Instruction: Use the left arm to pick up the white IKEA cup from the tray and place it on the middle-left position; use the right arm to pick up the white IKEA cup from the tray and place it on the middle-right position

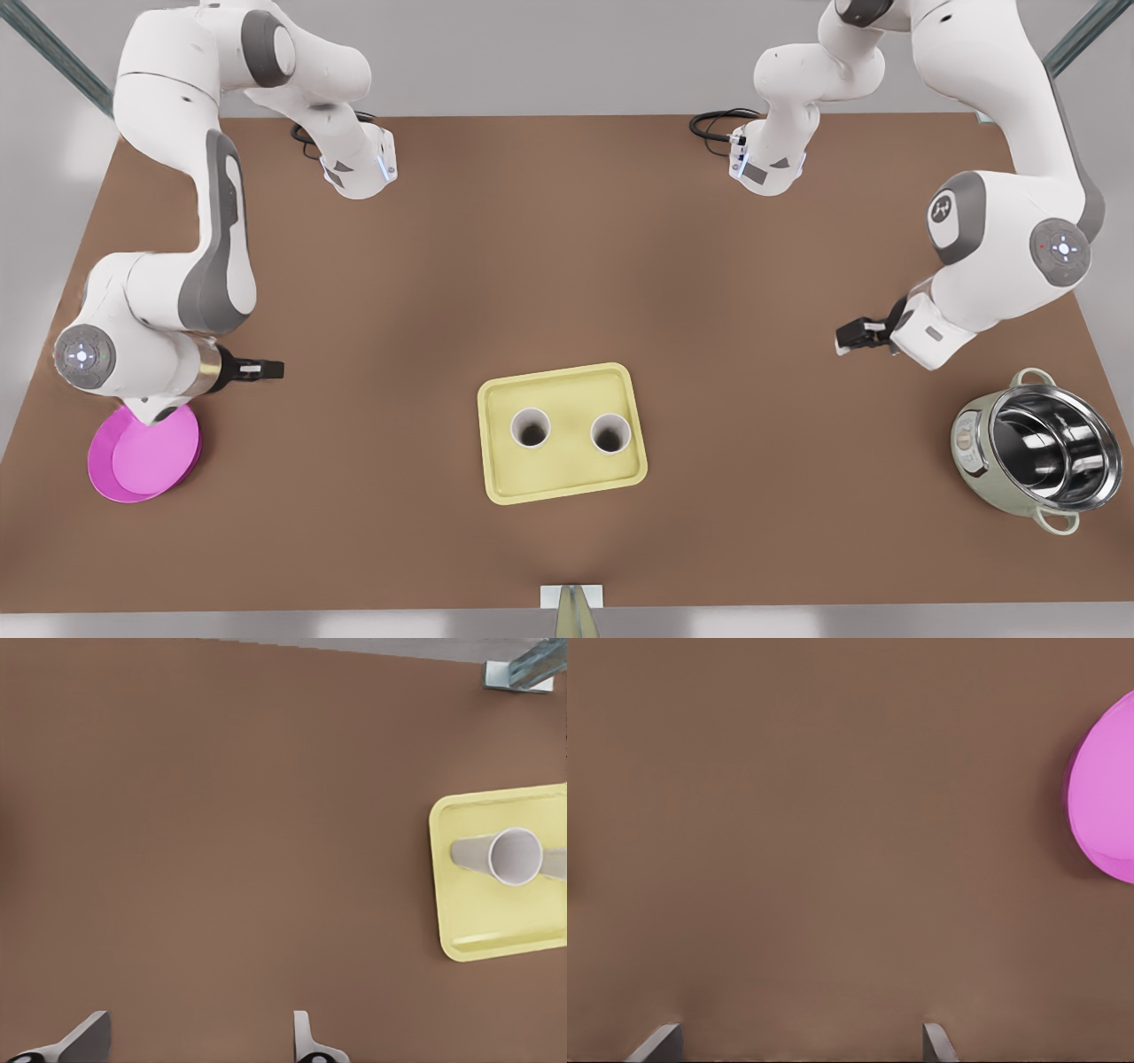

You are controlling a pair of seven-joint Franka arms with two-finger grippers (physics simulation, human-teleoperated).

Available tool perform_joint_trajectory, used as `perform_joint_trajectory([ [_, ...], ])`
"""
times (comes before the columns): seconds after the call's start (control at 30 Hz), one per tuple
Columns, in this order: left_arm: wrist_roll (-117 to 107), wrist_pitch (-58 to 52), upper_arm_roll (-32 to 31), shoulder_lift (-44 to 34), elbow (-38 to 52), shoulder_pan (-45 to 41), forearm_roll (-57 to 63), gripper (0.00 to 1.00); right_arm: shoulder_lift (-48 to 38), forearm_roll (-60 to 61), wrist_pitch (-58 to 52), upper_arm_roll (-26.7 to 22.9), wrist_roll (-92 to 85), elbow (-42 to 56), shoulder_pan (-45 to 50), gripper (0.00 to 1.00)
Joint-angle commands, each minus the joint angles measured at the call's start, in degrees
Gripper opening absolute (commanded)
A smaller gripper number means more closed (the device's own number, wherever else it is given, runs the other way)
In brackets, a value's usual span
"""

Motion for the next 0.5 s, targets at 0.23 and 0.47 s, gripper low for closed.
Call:
perform_joint_trajectory([
  [0.23, -18.65, 6.32, -0.01, 10.54, 6.57, -22.49, 6.46, 1.00, -0.74, -0.81, 20.33, 1.53, 2.97, -4.48, 11.34, 1.00],
  [0.47, -28.59, 20.64, -0.01, 21.89, 7.28, -27.15, 6.46, 1.00, 18.78, -0.46, 21.29, 9.35, 12.19, 20.05, 14.87, 0.99],
])
